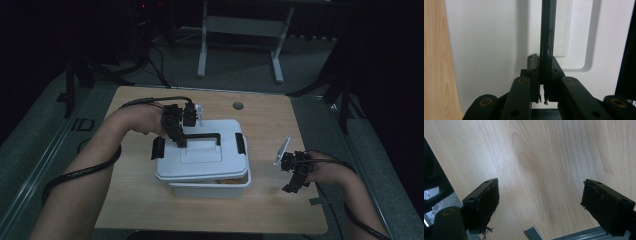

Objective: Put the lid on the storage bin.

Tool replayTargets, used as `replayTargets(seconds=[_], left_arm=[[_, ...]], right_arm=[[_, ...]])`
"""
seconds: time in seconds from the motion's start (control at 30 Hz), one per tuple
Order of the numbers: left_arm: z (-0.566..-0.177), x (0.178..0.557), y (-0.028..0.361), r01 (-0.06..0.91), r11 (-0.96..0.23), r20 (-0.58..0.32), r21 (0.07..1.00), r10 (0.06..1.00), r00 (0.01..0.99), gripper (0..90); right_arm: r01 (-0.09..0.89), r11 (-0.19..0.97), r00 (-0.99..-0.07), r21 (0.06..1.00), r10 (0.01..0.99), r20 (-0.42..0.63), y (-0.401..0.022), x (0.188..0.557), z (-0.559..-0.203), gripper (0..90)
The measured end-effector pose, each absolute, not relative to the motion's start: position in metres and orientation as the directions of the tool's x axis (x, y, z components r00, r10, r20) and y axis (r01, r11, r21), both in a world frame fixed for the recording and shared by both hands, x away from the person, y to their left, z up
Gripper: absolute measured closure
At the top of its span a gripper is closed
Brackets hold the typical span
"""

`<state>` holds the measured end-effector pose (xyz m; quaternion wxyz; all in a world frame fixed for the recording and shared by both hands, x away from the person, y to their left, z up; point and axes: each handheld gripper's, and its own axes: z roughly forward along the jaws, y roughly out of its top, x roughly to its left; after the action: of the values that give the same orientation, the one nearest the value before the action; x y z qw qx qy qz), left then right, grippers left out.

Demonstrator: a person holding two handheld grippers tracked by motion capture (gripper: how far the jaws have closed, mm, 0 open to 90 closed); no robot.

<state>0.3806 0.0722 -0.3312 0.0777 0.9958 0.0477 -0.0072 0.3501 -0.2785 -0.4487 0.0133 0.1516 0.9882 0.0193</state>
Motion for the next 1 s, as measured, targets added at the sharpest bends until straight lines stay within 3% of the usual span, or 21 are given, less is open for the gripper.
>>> replayTargets(seconds=[0.43,1.0], left_arm=[[-0.352,0.386,0.049,0.042,-0.992,-0.031,0.117,0.039,0.999,83.9],[-0.371,0.390,0.045,0.062,-0.992,-0.061,0.108,0.055,0.997,83.9]], right_arm=[[0.302,0.953,-0.953,0.041,0.302,-0.014,-0.279,0.349,-0.450,14.2],[0.300,0.953,-0.954,0.040,0.301,-0.010,-0.278,0.349,-0.454,14.2]])
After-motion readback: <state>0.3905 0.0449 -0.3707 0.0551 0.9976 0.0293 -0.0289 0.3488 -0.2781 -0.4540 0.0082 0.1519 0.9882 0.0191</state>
